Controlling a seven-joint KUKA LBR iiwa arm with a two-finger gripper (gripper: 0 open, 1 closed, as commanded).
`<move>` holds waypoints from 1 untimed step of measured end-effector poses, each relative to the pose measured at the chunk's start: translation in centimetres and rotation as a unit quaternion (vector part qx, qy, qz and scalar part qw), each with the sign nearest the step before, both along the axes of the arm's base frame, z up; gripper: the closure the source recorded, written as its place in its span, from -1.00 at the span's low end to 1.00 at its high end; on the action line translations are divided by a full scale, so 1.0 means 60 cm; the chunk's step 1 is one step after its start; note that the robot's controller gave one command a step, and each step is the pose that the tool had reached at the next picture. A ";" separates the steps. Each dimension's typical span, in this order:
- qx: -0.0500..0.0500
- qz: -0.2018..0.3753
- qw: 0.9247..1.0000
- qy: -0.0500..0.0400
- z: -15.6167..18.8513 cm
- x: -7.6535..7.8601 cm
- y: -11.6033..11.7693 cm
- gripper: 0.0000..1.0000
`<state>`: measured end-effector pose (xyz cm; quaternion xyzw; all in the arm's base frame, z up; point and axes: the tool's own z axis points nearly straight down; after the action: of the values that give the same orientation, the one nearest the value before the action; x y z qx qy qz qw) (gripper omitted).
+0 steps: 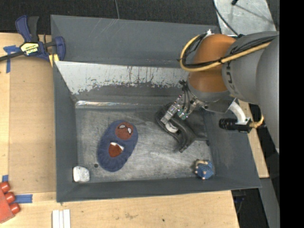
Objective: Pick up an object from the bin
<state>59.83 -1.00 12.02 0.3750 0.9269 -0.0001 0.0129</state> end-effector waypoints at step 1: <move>0.004 0.036 0.999 0.001 -0.010 0.004 -0.005 1.00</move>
Offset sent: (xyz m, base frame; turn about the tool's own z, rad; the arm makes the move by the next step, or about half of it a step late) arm -0.0051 -0.0026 -0.0197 -0.0718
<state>60.09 -1.30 11.43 0.3410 0.9400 0.0040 0.0105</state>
